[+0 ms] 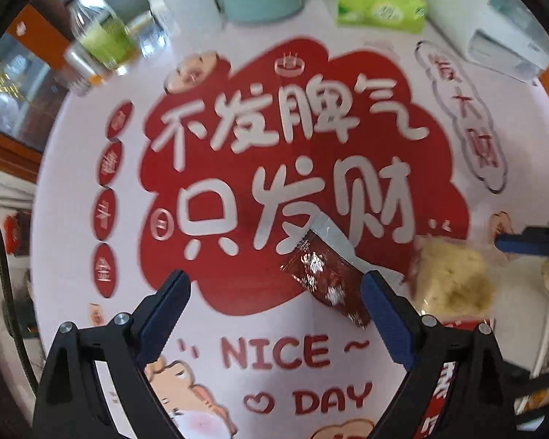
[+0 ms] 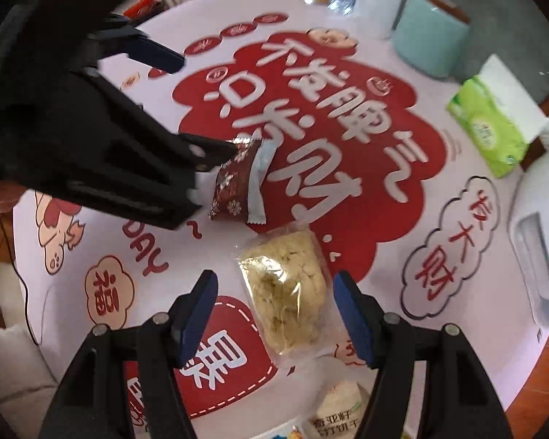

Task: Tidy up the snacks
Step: 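Grasp the brown chocolate packet with left gripper while right gripper grasps the clear cracker bag, then carry both packs into the tray and open both grippers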

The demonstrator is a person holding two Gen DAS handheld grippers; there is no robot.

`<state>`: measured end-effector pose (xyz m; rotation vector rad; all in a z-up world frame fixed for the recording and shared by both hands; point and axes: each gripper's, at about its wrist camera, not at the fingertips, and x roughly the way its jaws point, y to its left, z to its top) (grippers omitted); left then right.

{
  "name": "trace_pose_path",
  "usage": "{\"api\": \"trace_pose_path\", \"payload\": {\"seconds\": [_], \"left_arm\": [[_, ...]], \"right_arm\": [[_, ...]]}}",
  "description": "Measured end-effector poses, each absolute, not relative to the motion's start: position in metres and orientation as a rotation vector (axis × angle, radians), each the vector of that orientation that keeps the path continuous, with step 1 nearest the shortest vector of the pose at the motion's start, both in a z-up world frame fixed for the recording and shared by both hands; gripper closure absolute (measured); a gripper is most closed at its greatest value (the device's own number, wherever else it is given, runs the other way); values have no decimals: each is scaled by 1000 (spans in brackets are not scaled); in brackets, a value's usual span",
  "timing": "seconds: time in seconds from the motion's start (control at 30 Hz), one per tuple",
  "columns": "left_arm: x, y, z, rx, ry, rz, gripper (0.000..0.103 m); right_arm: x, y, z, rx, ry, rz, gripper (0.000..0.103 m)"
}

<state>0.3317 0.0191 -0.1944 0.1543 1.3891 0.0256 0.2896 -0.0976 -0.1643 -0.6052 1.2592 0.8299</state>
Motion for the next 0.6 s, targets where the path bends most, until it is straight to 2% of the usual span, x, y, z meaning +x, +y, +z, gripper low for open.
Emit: {"api": "trace_pose_path", "payload": {"seconds": [0.17,0.4,0.47,0.5,0.53,0.6], "left_arm": [[345,27,-224,51,1450,37,9],[348,23,-236,-46,1480,33,9],[351,22,-242,-73,1495,25,9],[351,21,-244,-81,1502,24,9],[350,20,-247,-90,1507,27,11],[348,19,-249,-135,1506,17,22]], "right_arm": [[299,-92,-189,-631,1360,830,37],[302,-91,-211,-640,1449,833,37],[304,-91,-218,-642,1468,803,39],[305,-91,-221,-626,1480,803,44],[307,-91,-222,-617,1487,802,45],[307,-93,-220,-585,1486,787,45]]}}
